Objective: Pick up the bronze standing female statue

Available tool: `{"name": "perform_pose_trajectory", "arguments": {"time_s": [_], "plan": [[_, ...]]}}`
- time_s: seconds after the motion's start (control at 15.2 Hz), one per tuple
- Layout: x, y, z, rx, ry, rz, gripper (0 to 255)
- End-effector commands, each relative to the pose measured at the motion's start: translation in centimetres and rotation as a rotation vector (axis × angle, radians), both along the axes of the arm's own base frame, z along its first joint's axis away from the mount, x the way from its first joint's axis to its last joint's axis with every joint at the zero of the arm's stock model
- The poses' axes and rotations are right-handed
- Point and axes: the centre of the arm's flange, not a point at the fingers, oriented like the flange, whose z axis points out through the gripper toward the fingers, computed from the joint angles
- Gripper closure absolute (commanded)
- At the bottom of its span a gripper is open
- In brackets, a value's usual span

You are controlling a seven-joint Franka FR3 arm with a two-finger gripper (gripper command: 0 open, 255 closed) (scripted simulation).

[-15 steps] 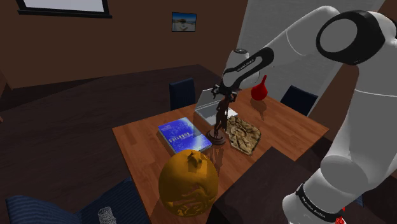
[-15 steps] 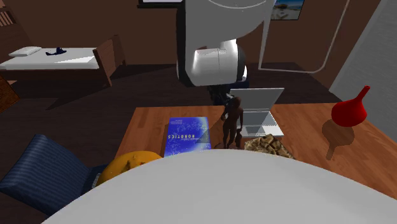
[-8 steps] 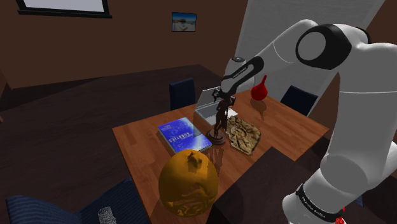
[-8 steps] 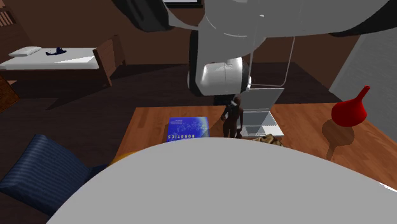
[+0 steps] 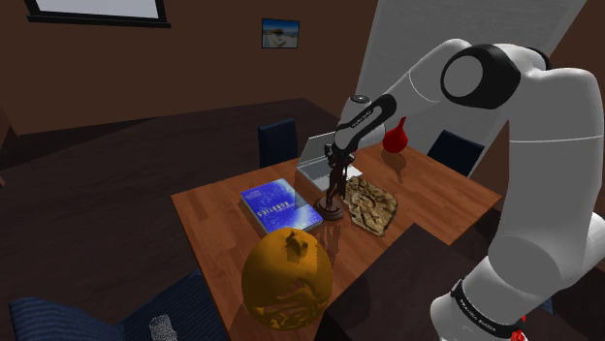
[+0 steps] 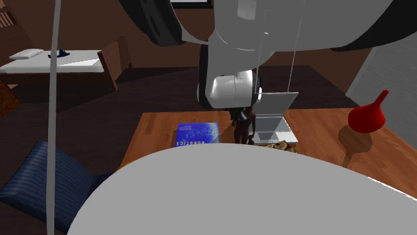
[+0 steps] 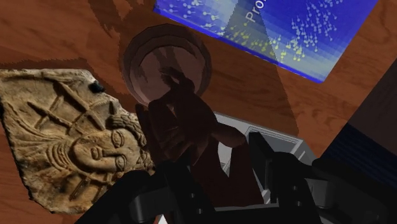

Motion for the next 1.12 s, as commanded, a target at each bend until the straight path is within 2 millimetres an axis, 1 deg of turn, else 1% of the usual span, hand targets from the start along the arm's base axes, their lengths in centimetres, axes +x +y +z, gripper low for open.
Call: {"name": "perform_pose_trajectory", "arguments": {"time_s": [0.0,0.46,1.06], "plan": [[0.0,0.0,-0.1,0.0,0.001,-0.001,255],[0.0,-0.1,-0.1,0.0,0.001,-0.001,255],[0.0,-0.1,4.7,0.0,0.001,-0.001,255]]}}
